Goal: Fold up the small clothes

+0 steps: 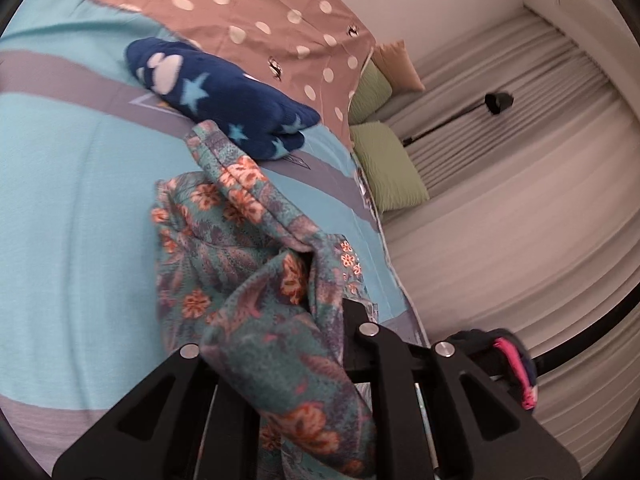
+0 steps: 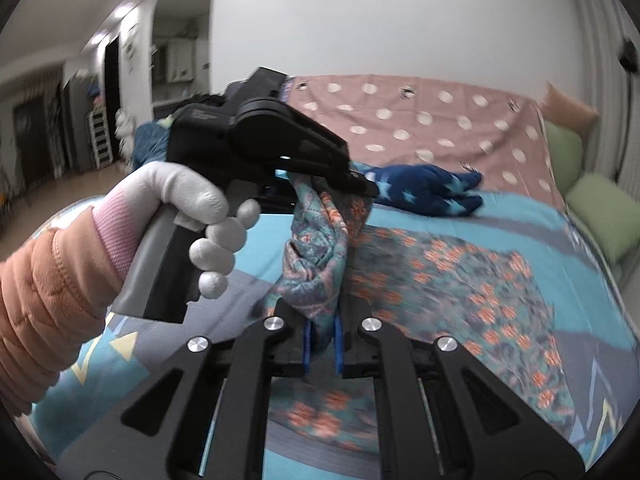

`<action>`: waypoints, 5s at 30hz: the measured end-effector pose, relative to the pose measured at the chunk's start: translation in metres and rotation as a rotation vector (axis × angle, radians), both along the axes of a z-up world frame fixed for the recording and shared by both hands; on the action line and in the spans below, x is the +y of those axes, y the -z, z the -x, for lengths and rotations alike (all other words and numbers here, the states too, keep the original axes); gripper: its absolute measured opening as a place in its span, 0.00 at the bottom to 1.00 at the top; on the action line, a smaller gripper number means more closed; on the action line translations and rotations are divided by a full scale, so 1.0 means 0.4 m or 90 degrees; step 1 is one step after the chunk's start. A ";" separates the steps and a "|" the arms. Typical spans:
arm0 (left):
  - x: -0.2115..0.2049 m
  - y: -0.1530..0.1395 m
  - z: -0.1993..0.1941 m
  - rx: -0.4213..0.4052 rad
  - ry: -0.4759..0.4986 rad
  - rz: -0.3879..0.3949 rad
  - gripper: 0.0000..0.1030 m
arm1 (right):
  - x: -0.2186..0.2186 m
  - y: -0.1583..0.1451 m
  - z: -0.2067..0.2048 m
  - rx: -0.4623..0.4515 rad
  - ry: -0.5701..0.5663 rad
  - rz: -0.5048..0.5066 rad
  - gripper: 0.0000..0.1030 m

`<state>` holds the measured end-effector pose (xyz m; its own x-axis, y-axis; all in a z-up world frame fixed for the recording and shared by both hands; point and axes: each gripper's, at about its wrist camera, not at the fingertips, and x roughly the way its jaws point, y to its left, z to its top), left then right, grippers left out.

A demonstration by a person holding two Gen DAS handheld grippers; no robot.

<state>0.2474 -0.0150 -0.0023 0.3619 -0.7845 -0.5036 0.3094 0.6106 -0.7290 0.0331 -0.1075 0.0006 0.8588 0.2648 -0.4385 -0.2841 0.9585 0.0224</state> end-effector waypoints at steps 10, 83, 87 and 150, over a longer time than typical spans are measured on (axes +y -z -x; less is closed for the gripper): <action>-0.306 0.014 -0.024 -0.016 0.085 -0.099 0.10 | -0.301 0.043 -0.002 0.062 0.084 -0.149 0.08; -0.172 0.100 0.428 -0.194 0.078 -0.296 0.25 | -0.588 0.191 -0.025 0.286 0.126 -0.349 0.07; -0.162 0.158 0.420 -0.174 0.066 -0.318 0.24 | -0.619 0.228 -0.006 0.291 0.130 -0.375 0.00; -0.138 0.158 0.254 -0.124 0.035 -0.292 0.67 | -0.676 0.190 -0.152 0.336 0.047 -0.242 0.59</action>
<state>0.1456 -0.0702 -0.0654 0.4473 -0.5189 -0.7284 0.4540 0.8335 -0.3149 0.0938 -0.3779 -0.0752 0.5759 0.4330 -0.6934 -0.0759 0.8729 0.4820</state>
